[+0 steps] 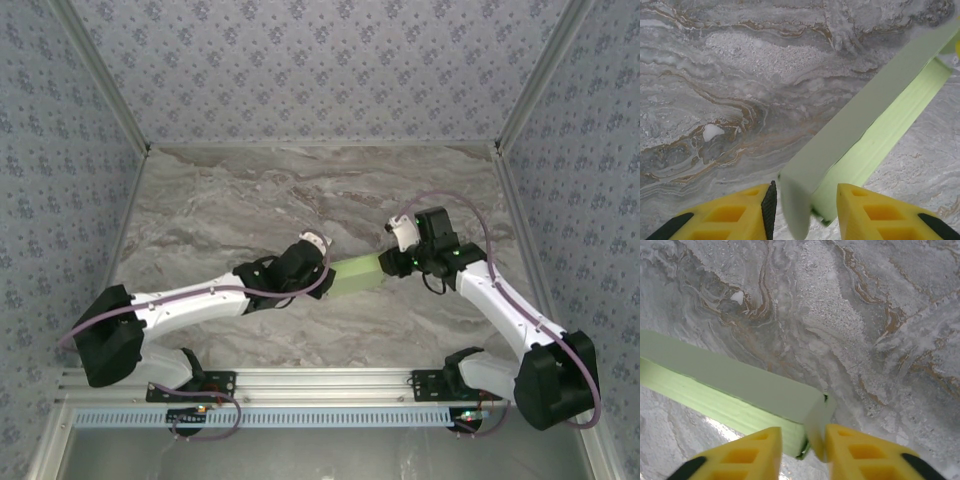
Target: Fold the paper box
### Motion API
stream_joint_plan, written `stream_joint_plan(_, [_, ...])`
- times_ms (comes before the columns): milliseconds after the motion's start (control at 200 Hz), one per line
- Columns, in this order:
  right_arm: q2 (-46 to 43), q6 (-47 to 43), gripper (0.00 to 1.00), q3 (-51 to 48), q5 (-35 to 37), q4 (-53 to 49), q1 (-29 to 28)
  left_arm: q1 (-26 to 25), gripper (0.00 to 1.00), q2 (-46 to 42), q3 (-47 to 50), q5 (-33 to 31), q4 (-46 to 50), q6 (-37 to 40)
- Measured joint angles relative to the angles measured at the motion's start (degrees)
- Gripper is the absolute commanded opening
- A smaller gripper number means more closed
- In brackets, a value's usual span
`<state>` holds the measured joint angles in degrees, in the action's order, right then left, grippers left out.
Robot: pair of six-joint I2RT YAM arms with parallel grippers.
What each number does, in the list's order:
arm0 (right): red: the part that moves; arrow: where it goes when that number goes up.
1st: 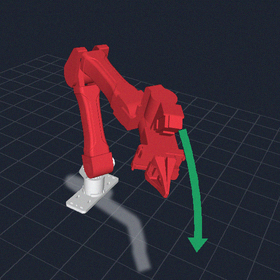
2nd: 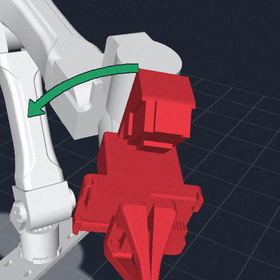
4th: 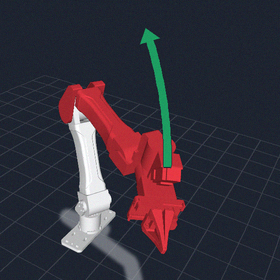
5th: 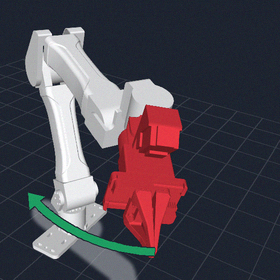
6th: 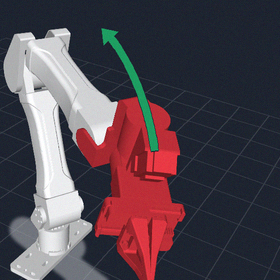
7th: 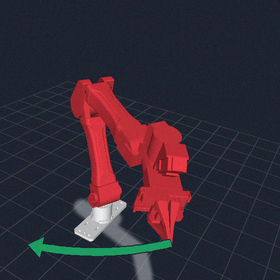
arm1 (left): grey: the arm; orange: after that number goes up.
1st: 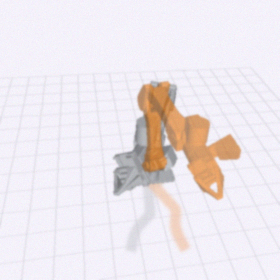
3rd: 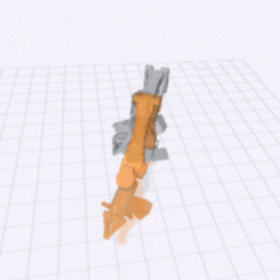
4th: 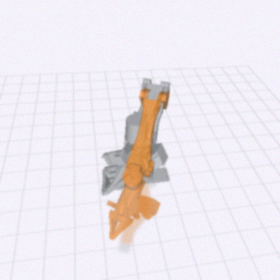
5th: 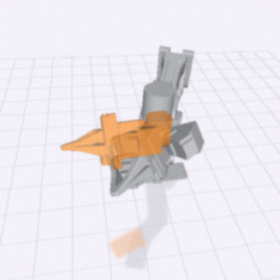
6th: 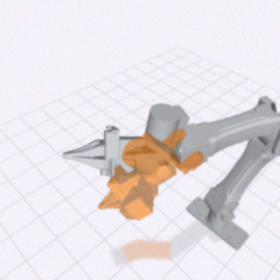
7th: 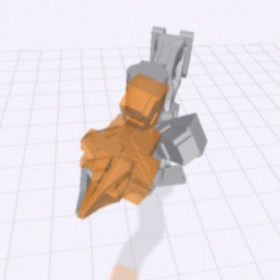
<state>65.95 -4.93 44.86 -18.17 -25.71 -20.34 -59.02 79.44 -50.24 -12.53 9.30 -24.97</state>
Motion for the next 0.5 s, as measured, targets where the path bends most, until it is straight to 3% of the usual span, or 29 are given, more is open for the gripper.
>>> stream_joint_plan(285, [0.0, 0.98, 0.17, 0.52, 4.37, -0.68, -3.21, 0.02, 0.28, 4.5, -1.75, -1.07, 0.04, -0.37])
stream_joint_plan(500, [0.17, 2.82, 0.17, 1.84, 10.56, -2.03, -6.95, 0.09, 0.23, 5.44, -3.1, -2.62, 1.29, -1.31])
